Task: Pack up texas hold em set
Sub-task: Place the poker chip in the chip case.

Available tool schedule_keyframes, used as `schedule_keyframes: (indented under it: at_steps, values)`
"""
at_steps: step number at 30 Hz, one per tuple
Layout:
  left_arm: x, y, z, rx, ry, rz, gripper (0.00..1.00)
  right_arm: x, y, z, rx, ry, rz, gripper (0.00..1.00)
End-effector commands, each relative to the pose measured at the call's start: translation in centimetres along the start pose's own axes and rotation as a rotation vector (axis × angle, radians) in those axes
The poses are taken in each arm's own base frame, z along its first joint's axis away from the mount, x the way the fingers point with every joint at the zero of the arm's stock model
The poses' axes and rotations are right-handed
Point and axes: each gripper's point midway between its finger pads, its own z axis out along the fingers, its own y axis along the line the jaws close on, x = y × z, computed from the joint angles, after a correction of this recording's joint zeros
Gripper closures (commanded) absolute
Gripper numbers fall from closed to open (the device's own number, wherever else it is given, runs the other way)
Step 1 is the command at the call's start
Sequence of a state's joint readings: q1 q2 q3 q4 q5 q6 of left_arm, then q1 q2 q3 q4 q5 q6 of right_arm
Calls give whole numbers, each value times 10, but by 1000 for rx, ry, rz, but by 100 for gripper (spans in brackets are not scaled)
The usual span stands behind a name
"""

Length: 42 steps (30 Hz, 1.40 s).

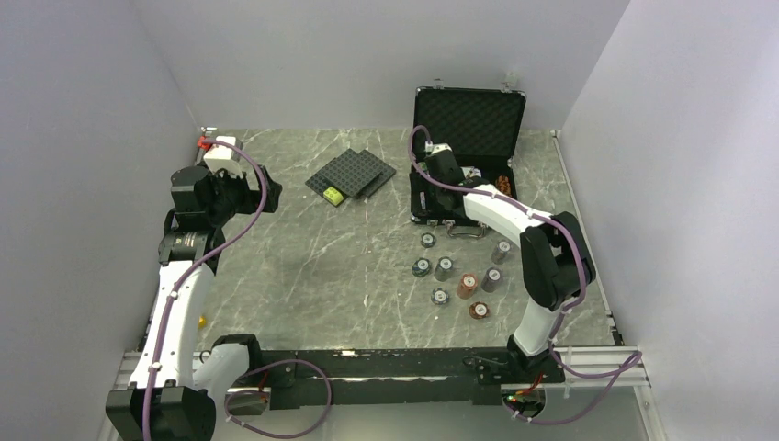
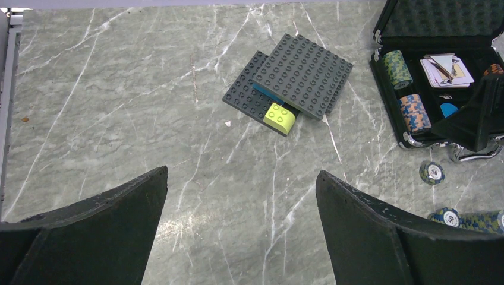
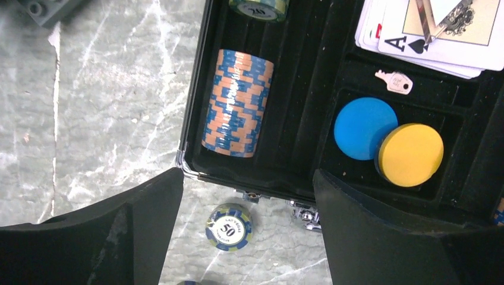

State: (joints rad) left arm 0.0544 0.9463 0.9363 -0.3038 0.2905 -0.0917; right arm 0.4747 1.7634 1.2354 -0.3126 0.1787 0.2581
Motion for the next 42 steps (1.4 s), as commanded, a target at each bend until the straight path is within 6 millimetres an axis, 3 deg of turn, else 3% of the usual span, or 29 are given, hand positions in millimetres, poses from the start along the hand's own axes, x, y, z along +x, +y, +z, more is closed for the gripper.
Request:
schedule_keyframes:
  at_steps: [1, 12, 25, 42]
  values:
    - [-10, -5, -1, 17, -35, 6, 2, 13, -4, 0, 12, 50, -32, 16]
    - [-9, -4, 0, 17, -33, 5, 2, 28, -23, 14, 128, 78, -22, 19]
    - [-9, -4, 0, 16, -34, 7, 2, 27, -25, 31, 160, 54, -7, 22]
    - [-10, -4, 0, 18, -34, 7, 2, 2, -36, 53, 202, -21, 53, 24]
